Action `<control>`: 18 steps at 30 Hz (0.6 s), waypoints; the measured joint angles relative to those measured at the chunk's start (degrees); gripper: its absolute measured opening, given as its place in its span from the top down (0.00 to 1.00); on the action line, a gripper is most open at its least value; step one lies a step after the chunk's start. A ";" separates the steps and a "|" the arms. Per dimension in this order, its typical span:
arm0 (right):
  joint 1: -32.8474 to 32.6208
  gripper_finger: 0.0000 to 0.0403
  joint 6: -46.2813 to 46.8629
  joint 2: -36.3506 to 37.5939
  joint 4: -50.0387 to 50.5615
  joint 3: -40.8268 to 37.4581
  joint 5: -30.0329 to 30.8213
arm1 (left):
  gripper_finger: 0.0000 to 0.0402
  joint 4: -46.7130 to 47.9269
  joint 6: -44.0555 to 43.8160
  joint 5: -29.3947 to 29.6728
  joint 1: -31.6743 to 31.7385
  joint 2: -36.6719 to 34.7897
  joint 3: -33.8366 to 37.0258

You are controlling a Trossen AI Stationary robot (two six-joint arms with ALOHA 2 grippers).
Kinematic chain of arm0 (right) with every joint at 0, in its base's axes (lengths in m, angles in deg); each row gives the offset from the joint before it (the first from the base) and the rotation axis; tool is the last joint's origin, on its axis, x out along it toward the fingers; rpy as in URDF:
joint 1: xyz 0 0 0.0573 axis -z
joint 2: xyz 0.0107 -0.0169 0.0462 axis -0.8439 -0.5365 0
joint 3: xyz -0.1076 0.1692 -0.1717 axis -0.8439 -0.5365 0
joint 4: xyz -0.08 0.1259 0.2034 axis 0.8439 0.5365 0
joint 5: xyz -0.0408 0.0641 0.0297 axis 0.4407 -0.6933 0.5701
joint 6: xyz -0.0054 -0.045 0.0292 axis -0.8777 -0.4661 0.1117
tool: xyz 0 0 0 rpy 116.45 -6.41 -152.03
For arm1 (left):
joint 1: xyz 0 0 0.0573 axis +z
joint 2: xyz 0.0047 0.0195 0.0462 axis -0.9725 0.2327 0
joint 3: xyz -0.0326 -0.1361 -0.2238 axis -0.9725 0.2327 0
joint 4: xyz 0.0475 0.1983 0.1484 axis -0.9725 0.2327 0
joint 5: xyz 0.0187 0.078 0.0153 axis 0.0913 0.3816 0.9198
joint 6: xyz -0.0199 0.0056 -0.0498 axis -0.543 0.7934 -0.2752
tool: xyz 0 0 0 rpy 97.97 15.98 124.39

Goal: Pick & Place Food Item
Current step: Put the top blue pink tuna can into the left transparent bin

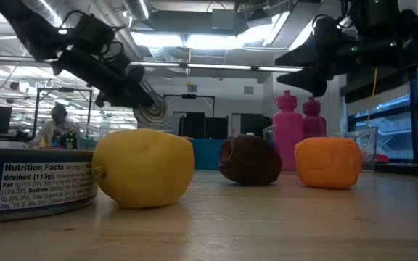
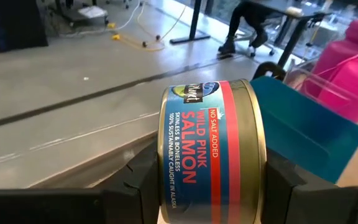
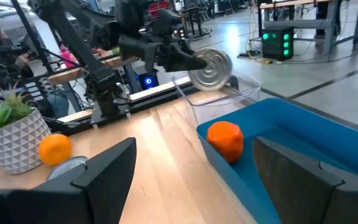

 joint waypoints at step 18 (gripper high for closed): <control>0.00 0.21 -0.46 0.00 -0.22 -0.02 -4.28 | 0.58 19.97 -10.02 -0.75 2.57 10.22 -12.85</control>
